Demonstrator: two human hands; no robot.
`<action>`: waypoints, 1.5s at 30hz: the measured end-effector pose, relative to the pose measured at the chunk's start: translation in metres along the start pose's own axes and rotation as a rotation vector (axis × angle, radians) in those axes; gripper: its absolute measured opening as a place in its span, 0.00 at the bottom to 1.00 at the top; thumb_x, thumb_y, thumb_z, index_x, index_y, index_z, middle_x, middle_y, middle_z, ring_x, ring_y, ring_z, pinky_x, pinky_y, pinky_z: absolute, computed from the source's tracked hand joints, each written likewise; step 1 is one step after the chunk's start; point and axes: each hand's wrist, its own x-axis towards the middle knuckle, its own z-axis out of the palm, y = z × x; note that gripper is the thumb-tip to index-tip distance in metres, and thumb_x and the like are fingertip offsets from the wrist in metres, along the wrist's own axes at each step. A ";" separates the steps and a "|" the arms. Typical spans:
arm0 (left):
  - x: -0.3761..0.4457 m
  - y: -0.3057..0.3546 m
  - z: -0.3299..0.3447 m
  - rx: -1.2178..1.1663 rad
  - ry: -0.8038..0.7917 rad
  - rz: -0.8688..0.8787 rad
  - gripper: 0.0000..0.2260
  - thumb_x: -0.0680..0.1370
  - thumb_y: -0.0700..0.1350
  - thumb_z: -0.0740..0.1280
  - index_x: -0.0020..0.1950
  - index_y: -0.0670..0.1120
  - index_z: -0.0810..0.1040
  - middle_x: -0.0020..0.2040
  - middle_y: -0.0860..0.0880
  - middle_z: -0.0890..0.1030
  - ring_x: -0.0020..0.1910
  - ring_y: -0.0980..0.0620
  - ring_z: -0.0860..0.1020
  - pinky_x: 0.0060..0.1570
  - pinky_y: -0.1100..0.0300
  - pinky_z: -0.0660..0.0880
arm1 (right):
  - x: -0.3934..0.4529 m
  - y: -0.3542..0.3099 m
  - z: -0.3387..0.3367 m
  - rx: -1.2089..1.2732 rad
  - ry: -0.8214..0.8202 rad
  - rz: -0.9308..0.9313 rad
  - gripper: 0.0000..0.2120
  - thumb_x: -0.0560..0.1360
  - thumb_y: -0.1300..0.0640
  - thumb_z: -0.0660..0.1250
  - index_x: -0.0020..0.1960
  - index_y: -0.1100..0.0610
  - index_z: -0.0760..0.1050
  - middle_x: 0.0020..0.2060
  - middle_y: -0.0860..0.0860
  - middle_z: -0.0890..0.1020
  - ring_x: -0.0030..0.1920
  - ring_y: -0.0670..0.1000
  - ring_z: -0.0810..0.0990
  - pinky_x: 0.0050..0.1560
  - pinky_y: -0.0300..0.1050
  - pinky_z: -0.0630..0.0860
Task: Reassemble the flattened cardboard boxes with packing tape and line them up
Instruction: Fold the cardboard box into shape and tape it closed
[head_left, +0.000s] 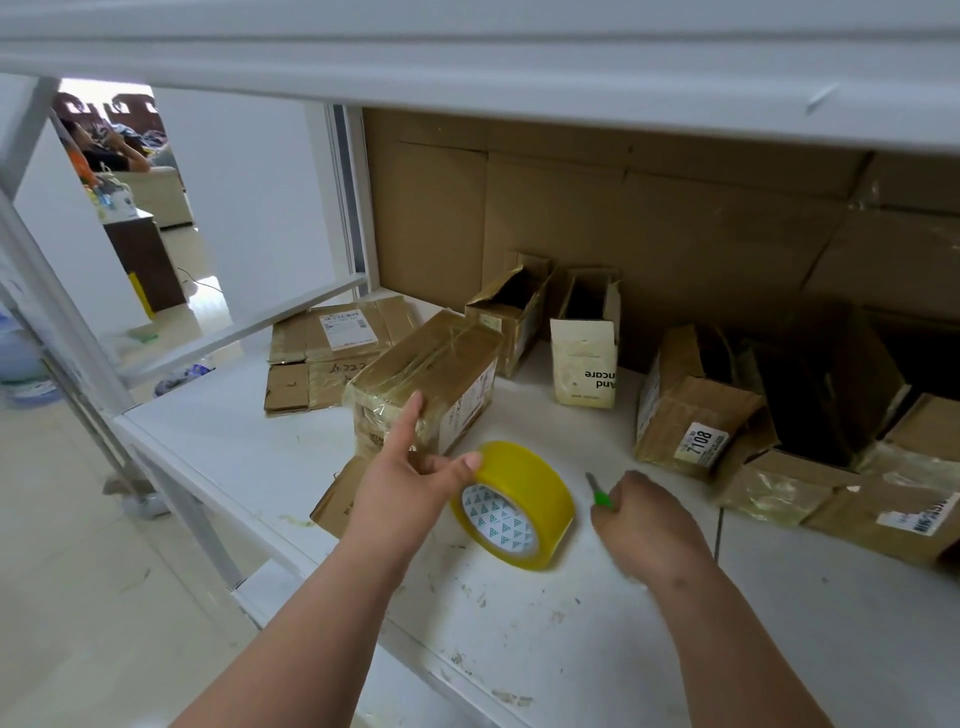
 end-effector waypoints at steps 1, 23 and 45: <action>-0.001 0.002 0.001 -0.042 -0.007 -0.013 0.39 0.74 0.47 0.75 0.78 0.63 0.57 0.43 0.48 0.85 0.46 0.66 0.80 0.68 0.52 0.66 | 0.000 -0.001 -0.005 0.104 0.032 -0.004 0.09 0.80 0.49 0.62 0.50 0.55 0.68 0.42 0.51 0.77 0.42 0.55 0.78 0.44 0.46 0.74; 0.015 -0.015 -0.002 -0.248 0.029 0.015 0.37 0.75 0.37 0.72 0.77 0.61 0.61 0.36 0.46 0.71 0.37 0.56 0.75 0.41 0.70 0.75 | -0.007 -0.115 -0.052 -0.128 0.044 -0.594 0.09 0.79 0.48 0.65 0.59 0.41 0.79 0.58 0.42 0.76 0.60 0.47 0.74 0.64 0.47 0.65; 0.020 -0.012 -0.007 -0.208 0.031 0.023 0.36 0.75 0.36 0.72 0.76 0.61 0.63 0.35 0.45 0.75 0.35 0.58 0.75 0.38 0.69 0.73 | 0.006 -0.130 -0.050 -0.264 0.089 -0.720 0.09 0.79 0.48 0.64 0.57 0.41 0.80 0.55 0.43 0.77 0.60 0.47 0.75 0.62 0.48 0.60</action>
